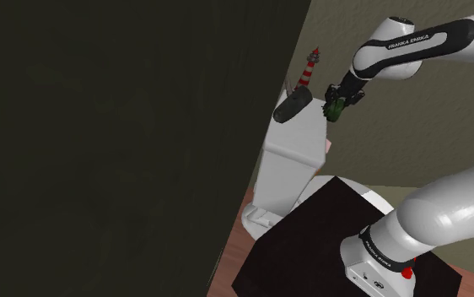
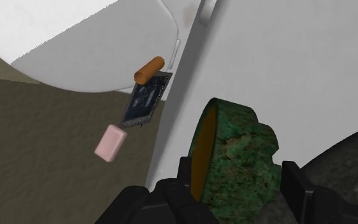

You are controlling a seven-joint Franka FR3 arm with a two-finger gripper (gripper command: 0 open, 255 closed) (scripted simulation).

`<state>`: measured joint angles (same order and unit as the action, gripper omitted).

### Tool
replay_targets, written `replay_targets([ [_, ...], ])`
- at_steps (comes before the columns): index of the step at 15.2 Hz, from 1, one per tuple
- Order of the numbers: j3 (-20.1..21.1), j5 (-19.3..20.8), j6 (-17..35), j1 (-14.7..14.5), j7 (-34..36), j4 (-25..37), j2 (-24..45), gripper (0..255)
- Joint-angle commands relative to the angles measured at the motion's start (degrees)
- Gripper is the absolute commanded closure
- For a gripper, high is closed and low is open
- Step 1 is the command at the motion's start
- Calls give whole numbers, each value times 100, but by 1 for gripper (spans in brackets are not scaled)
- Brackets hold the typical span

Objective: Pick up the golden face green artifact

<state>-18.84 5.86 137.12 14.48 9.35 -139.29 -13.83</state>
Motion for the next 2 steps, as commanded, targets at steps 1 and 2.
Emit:
replay_targets([
  [1,10,16,-106,6,10,47,-60,255],
  [2,10,15,-106,6,9,48,-59,255],
])
